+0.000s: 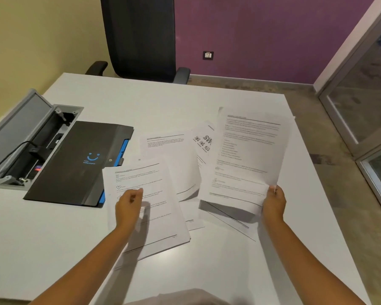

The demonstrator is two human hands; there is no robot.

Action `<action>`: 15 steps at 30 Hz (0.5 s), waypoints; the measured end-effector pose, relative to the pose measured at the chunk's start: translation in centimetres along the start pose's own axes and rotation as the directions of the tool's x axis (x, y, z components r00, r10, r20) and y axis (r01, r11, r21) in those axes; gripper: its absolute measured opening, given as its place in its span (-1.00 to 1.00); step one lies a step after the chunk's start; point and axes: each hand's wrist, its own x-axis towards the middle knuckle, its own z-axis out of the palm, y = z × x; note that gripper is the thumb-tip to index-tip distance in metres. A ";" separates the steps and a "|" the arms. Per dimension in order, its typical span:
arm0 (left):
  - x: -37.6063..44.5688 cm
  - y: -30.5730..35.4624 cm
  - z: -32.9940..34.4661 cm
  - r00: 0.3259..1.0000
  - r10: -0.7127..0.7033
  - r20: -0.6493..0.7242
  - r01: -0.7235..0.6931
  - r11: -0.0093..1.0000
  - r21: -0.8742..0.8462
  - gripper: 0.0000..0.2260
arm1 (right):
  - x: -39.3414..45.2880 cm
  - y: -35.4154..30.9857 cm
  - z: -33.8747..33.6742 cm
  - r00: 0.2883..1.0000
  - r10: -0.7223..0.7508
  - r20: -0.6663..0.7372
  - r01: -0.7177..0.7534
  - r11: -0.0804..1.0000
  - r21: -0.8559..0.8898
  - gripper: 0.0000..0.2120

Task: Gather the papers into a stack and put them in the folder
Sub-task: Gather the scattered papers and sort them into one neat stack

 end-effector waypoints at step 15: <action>1.1 1.3 0.3 0.830 -0.263 0.492 0.513 0.707 -0.487 -0.48 | -5.4 0.2 7.0 0.862 0.021 0.506 0.084 0.980 -0.183 -0.73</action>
